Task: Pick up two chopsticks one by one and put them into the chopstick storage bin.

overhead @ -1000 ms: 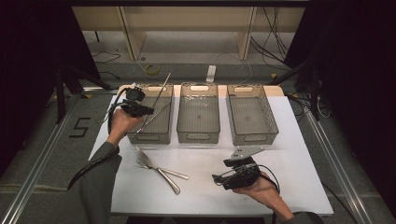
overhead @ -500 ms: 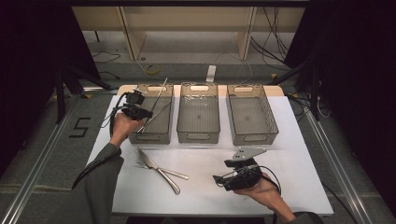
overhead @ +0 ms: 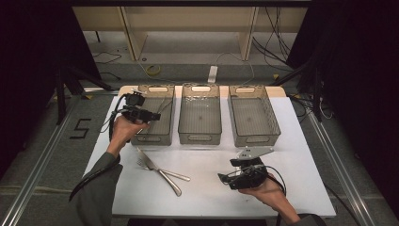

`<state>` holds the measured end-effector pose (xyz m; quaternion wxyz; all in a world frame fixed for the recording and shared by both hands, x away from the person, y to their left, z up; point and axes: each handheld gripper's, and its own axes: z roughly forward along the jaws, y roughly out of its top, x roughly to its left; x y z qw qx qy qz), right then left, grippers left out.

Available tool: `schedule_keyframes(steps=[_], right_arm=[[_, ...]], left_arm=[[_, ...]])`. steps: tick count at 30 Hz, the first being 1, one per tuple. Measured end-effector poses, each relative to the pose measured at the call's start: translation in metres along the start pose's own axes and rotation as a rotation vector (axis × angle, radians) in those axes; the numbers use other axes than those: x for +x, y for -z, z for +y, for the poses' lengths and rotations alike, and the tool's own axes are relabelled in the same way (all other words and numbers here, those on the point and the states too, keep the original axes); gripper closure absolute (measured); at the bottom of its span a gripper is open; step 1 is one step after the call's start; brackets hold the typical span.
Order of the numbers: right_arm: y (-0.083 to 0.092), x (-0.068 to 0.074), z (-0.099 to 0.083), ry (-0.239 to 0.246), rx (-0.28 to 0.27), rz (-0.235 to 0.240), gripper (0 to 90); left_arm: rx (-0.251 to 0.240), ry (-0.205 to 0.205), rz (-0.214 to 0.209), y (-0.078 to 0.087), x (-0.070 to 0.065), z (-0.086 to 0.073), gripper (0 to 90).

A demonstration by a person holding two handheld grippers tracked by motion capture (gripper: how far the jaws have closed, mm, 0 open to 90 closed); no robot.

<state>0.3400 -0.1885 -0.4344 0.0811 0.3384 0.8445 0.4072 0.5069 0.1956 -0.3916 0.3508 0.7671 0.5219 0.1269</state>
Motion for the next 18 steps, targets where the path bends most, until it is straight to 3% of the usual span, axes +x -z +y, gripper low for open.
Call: schedule_keyframes(steps=[5,7,12,18], right_arm=[[0.002,-0.008,-0.002,-0.03,-0.004,-0.024,29.2],[0.001,-0.01,-0.002,-0.032,0.0,-0.033,29.3],[-0.001,-0.011,-0.003,-0.035,0.009,-0.041,31.5],[-0.004,-0.01,-0.003,-0.028,0.023,-0.043,35.1]], left_arm=[[-0.079,-0.003,-0.071,0.02,-0.013,-0.015,26.7],[-0.08,-0.031,-0.081,0.024,-0.016,-0.018,26.4],[-0.115,-0.04,-0.108,0.033,-0.021,-0.03,23.8],[-0.166,-0.043,-0.177,0.038,-0.029,-0.051,20.9]])
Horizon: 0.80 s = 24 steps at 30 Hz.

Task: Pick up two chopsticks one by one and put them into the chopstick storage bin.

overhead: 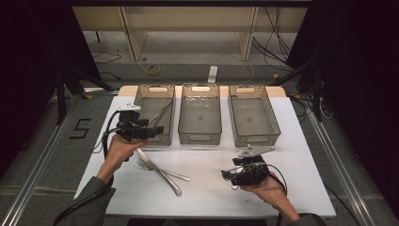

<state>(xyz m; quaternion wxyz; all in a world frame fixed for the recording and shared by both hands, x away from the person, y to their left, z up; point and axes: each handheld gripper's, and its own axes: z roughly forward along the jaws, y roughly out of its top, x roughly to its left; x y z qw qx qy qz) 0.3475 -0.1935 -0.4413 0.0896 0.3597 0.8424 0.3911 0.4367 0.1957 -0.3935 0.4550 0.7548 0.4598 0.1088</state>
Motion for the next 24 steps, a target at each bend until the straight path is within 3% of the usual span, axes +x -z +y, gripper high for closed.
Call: schedule_keyframes(steps=[13,19,24], right_arm=[[-0.003,0.002,0.0,0.009,0.016,0.005,37.5],[-0.006,0.001,-0.001,0.024,0.022,0.014,42.2],[-0.009,0.002,-0.002,0.04,0.041,0.009,50.3]], left_arm=[[0.006,-0.089,-0.024,0.001,-0.027,-0.032,18.1],[-0.02,-0.094,-0.056,0.009,-0.034,-0.04,17.5],[-0.011,-0.102,-0.063,0.011,-0.039,-0.047,17.1]])
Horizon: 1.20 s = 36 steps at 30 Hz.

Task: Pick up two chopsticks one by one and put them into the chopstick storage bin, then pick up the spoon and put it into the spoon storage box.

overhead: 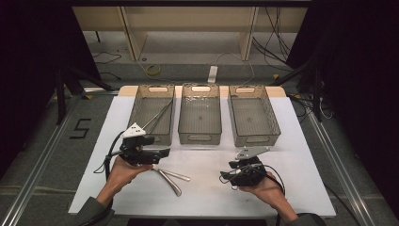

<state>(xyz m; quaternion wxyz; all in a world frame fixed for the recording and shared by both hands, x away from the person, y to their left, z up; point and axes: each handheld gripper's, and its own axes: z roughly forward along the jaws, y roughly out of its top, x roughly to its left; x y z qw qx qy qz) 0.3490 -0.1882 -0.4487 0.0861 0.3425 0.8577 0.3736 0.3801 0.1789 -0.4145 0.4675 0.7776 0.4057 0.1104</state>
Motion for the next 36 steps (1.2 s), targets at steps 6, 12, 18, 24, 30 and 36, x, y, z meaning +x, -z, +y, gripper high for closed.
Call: schedule_keyframes(steps=[6,12,18,24,30,36], right_arm=[[-0.004,-0.003,-0.003,0.016,0.034,-0.013,62.2],[-0.006,-0.003,-0.005,0.032,0.076,-0.017,75.8],[-0.013,0.0,-0.006,0.076,0.145,-0.033,88.7],[-0.02,-0.001,-0.009,0.092,0.225,-0.017,90.0],[-0.019,-0.001,-0.011,0.098,0.26,-0.01,90.0],[-0.008,-0.008,-0.016,0.088,0.307,-0.052,90.0]], left_arm=[[0.008,-0.017,0.006,0.004,-0.003,-0.004,16.9],[0.025,-0.011,-0.017,0.004,-0.012,-0.01,15.5],[0.021,-0.014,-0.017,0.008,-0.014,-0.012,15.5],[0.019,-0.002,-0.009,0.008,-0.012,-0.013,15.5],[0.024,-0.021,-0.003,0.008,-0.016,-0.013,15.5],[0.025,-0.034,0.011,0.008,-0.016,-0.014,15.5]])
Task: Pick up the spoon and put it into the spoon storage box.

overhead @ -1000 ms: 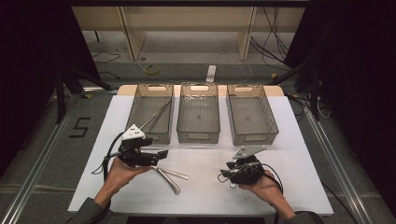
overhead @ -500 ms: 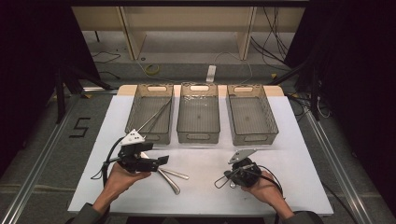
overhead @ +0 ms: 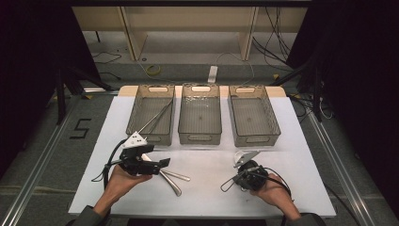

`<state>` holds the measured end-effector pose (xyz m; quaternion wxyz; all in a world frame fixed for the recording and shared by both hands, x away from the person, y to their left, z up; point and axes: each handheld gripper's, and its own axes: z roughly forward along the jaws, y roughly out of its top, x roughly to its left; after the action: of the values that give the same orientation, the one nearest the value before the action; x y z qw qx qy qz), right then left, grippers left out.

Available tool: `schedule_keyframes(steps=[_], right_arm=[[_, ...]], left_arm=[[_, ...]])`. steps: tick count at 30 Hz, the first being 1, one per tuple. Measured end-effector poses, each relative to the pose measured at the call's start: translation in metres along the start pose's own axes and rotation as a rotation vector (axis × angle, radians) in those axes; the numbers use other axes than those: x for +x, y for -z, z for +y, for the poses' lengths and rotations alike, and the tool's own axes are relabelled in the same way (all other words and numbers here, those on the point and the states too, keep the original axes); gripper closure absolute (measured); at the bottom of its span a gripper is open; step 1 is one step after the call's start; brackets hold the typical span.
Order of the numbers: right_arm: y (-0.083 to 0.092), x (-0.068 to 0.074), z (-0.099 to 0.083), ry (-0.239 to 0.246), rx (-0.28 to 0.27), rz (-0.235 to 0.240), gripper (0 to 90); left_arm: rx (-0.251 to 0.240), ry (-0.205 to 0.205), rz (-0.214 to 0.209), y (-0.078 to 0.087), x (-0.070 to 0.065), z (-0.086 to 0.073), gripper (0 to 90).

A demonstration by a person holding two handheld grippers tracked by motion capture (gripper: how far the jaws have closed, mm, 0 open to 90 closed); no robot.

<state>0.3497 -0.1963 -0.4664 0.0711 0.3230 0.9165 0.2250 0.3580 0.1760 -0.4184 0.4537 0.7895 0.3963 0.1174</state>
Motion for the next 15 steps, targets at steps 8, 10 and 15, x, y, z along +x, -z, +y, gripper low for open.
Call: schedule_keyframes(steps=[8,10,15], right_arm=[[0.014,-0.019,-0.015,-0.039,0.064,-0.088,90.0],[0.016,-0.025,-0.019,-0.046,0.074,-0.122,90.0],[0.021,-0.039,-0.025,-0.084,0.069,-0.152,90.0]], left_arm=[[0.0,-0.009,0.009,0.001,0.0,-0.001,15.5],[0.003,-0.01,0.009,0.001,0.0,-0.001,15.5],[0.003,-0.012,0.013,0.0,0.0,-0.001,15.6]])
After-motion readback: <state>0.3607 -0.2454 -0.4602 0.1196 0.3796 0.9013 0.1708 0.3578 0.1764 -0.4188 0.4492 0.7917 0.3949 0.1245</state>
